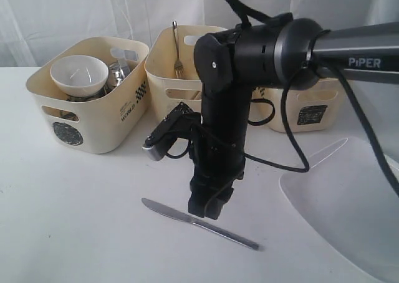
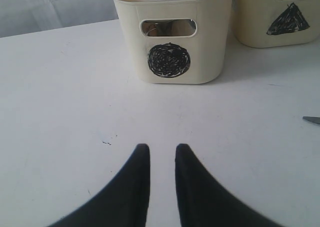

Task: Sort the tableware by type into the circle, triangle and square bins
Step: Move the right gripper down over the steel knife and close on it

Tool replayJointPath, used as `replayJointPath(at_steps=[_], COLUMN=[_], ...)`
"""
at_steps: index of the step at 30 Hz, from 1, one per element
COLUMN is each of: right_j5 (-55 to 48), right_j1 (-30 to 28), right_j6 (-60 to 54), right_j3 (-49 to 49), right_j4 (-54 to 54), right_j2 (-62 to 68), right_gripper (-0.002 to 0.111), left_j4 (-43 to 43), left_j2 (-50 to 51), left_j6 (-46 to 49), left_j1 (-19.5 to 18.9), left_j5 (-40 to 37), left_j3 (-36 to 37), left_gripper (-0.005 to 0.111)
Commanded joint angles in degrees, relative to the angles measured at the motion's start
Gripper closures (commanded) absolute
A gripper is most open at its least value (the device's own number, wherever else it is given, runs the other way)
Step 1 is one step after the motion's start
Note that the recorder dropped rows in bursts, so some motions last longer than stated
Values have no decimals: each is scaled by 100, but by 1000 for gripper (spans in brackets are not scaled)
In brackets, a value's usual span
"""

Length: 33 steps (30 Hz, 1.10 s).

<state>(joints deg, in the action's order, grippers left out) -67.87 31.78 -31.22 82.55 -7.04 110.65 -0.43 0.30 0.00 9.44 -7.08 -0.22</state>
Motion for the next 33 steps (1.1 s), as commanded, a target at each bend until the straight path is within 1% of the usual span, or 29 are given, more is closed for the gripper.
replayJointPath(at_steps=[1, 3, 8, 33], right_j5=[332, 517, 786, 1784], right_j1=[18, 18, 18, 18], right_j6=[-208, -321, -331, -503], right_j3=[-305, -429, -619, -1391], right_j4=[-24, -24, -42, -150], right_j2=[-17, -17, -17, -17], right_gripper=[64, 64, 54, 54], left_j4=[-9, -9, -9, -9], left_j2=[-30, -30, -30, -30], left_j6=[-41, -41, -41, -41], left_j1=[-14, -14, -14, -14], left_j5=[-23, -23, -23, -23], left_j3=[22, 22, 22, 22], left_gripper=[81, 81, 81, 81])
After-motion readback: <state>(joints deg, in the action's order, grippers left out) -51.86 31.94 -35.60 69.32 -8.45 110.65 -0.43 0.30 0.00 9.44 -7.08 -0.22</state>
